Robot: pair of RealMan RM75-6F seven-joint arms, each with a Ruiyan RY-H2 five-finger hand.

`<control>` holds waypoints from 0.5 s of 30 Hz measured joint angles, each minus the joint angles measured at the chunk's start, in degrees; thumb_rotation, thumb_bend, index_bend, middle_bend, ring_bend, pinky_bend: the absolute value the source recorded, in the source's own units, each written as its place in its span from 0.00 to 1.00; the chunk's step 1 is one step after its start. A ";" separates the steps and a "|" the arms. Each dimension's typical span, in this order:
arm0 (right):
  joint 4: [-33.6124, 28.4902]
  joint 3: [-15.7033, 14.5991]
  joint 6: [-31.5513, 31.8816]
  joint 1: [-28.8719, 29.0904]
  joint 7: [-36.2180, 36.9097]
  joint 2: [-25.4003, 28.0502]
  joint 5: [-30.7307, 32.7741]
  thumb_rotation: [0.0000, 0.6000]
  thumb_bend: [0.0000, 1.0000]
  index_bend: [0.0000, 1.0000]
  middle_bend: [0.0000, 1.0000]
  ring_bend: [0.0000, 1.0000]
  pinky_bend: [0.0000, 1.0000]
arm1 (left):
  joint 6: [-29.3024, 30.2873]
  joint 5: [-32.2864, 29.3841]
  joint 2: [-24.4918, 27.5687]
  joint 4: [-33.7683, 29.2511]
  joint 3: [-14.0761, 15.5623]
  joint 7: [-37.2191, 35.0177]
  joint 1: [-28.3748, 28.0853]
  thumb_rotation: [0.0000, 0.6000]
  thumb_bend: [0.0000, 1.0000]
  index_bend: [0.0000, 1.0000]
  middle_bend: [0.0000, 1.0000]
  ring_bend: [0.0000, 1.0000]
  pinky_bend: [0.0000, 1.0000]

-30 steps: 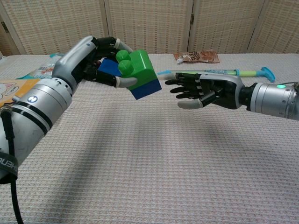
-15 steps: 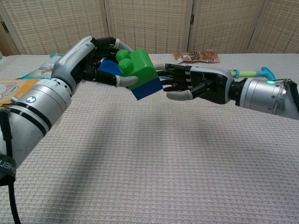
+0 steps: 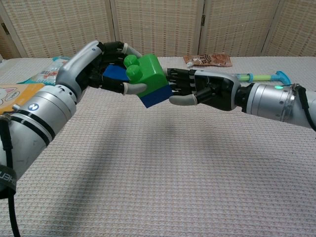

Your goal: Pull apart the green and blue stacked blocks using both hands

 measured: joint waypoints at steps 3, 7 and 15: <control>0.50 0.10 0.24 0.00 0.00 -0.60 0.54 1.00 0.40 0.25 0.13 0.09 0.00 | 0.00 -0.06 -0.05 0.02 -0.03 -0.05 -0.06 1.00 0.56 0.52 0.82 0.32 0.00; 1.05 0.29 0.41 -0.06 -0.15 -1.25 1.12 1.00 0.40 0.30 0.19 0.14 0.00 | -0.13 -0.14 -0.07 0.03 0.02 -0.10 -0.12 1.00 0.56 0.52 0.82 0.32 0.00; 2.38 0.83 0.46 -0.32 -0.77 -2.74 2.33 1.00 0.40 0.44 0.31 0.26 0.03 | -0.40 -0.60 -0.06 -0.03 0.39 -0.83 0.19 1.00 0.56 0.52 0.82 0.33 0.00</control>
